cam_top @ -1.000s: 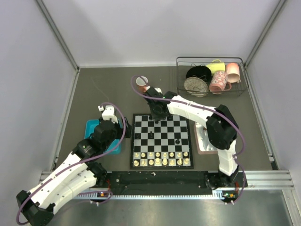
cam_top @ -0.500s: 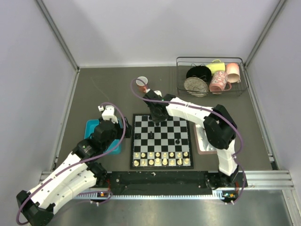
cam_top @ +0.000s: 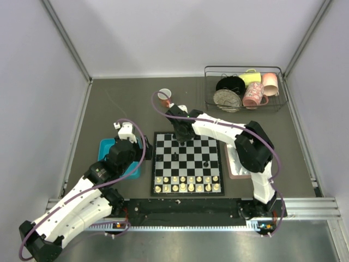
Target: Set up the chess pieces on the board
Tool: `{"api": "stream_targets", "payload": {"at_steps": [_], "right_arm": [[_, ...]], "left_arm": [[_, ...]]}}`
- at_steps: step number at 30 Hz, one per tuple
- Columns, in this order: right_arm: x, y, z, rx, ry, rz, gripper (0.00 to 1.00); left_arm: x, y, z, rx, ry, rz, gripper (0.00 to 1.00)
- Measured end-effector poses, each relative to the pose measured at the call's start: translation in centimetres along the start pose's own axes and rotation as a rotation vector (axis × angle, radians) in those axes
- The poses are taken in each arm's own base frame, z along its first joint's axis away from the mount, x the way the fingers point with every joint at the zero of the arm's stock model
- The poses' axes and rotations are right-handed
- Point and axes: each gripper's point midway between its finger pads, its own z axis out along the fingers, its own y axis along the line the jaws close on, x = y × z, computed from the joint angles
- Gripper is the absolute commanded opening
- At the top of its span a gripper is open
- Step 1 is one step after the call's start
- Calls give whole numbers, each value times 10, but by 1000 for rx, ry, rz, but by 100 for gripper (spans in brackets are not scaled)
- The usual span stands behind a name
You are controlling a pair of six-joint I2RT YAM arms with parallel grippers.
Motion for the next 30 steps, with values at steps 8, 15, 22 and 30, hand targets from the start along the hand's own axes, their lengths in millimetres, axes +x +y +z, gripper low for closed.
{"api": "stream_targets", "payload": {"at_steps": [8,15,22,30], "right_arm": [[0,1,4,1,0,0,16],[0,1,4,1,-3,1,25],[0,1,4,1,-3,1,32],[-1,1,4,-2,-3,0,44]], "left_arm": [[0,0,0,0,0,0,86],[0,0,0,0,0,0,86],[0,0,0,0,0,0,85],[-1,0,-1,3,-6,-2,86]]}}
